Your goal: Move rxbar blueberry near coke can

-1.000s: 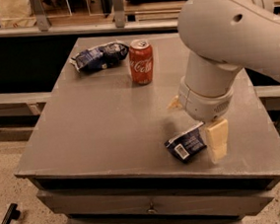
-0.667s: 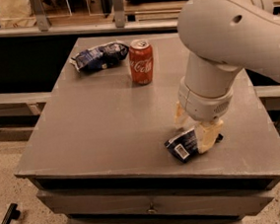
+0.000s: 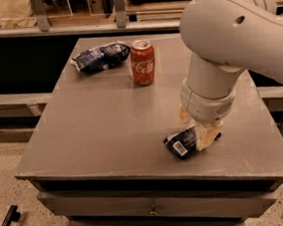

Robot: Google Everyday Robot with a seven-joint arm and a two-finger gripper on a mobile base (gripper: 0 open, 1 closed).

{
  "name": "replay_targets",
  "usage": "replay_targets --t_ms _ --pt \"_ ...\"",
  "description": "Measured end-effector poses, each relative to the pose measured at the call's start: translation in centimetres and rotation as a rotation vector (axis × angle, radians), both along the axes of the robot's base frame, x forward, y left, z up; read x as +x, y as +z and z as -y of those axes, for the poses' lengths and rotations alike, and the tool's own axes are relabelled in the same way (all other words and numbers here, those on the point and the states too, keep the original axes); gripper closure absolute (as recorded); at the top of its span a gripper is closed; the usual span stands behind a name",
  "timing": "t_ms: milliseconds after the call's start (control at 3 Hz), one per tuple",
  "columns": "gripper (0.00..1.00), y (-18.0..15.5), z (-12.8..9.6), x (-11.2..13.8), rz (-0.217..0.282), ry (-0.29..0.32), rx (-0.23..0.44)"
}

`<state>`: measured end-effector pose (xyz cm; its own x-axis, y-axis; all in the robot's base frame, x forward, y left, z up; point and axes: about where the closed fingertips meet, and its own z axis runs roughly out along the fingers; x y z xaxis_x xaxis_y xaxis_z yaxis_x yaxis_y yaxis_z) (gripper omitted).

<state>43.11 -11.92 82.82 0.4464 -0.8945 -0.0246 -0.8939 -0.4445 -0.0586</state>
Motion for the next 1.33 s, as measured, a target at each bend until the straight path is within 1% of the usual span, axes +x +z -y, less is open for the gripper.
replay_targets --t_ms 333,667,1000,1333 --pt "1.0 0.6 0.1 0.2 -0.009 -0.005 0.008" --pt "1.0 2.5 1.0 1.5 0.006 -0.013 -0.005" --pt "1.0 5.2 2.3 4.4 0.021 -0.054 -0.007" --pt "1.0 7.2 3.1 8.3 0.017 -0.118 -0.008"
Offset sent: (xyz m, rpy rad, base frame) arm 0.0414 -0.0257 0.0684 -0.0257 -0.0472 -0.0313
